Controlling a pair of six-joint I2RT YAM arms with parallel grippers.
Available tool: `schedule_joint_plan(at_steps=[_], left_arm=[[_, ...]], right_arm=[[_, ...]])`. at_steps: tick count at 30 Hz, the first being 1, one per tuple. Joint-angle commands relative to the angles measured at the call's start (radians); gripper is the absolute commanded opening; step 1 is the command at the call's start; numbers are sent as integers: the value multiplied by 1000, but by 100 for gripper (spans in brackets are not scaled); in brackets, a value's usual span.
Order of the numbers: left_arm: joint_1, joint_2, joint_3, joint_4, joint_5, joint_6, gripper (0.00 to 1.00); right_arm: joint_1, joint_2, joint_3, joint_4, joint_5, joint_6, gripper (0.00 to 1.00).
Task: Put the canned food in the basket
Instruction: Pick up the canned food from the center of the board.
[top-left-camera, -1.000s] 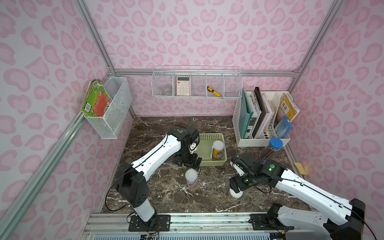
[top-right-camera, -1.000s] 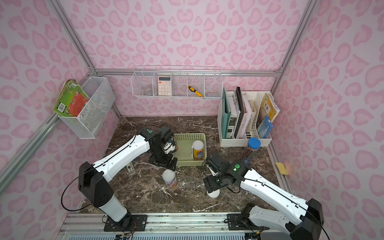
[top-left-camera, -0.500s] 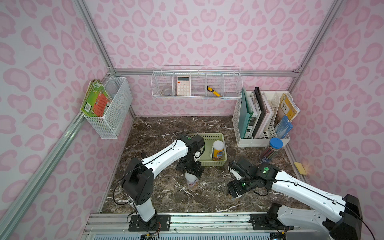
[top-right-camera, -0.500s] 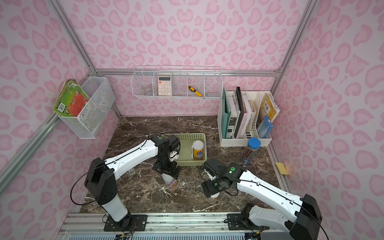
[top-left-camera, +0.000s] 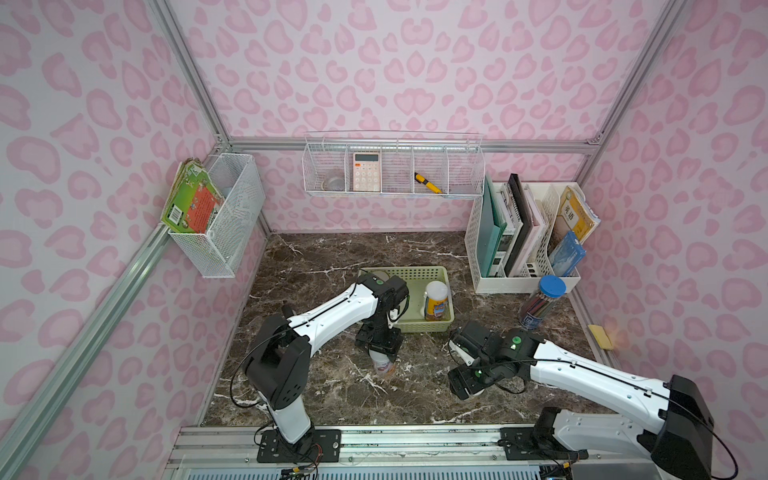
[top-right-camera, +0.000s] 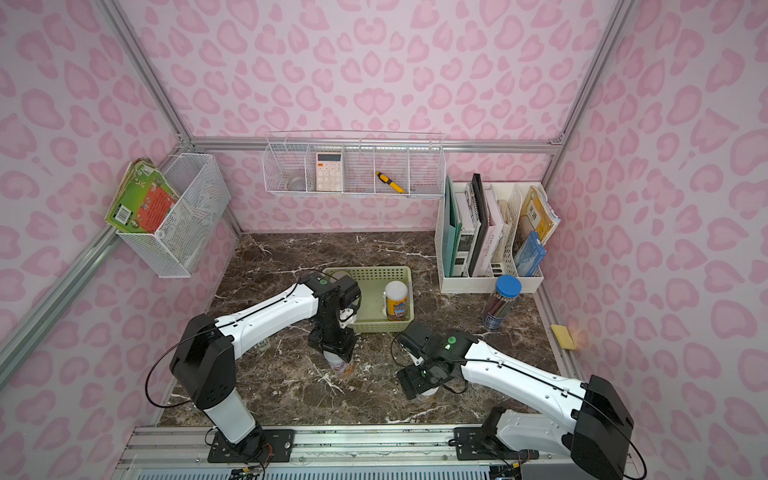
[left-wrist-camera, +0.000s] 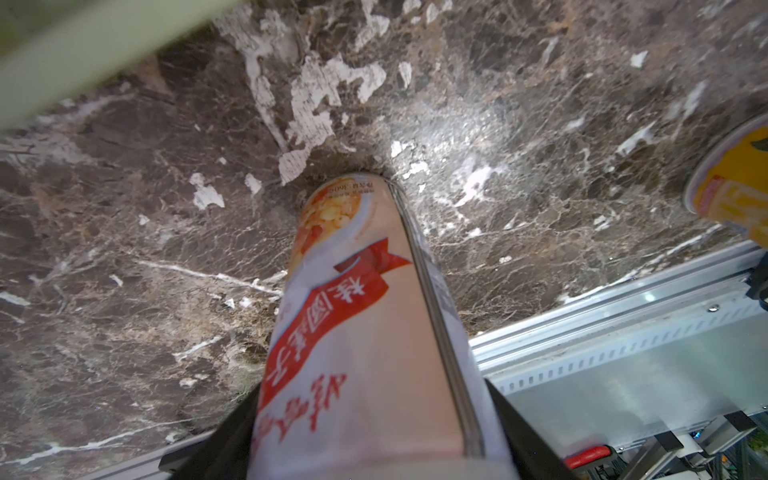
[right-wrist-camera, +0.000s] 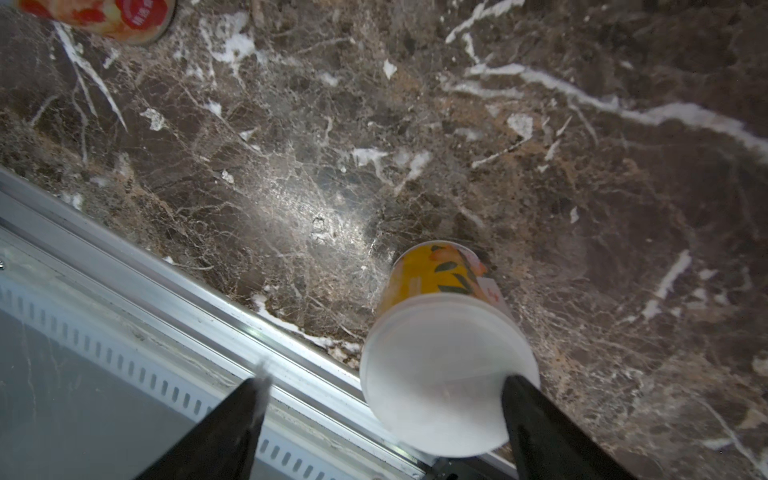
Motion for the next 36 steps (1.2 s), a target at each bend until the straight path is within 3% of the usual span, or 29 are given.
schedule_joint_plan(at_steps=[1,8,16,20,22,30,36], left_arm=[[-1,0,-13,20,28,1,70],[-1,8,-35,47,47,-5,63],[-1,7,-49,50,46,-7,57],[-1,12,-49,45,44,-5,49],[-1,12,-50,46,44,-5,44],[0,-2,-20,17,19,-2,18],[1,-38,81,-83,2,13,8]], right_arm=[[6,21,25,-51,74,8,92],[5,21,55,-122,147,11,93],[4,36,-35,6,78,9,94],[4,53,-84,63,44,2,92],[5,63,-105,81,33,1,87],[5,78,-50,3,81,-1,51],[-7,93,132,-128,161,-39,45]])
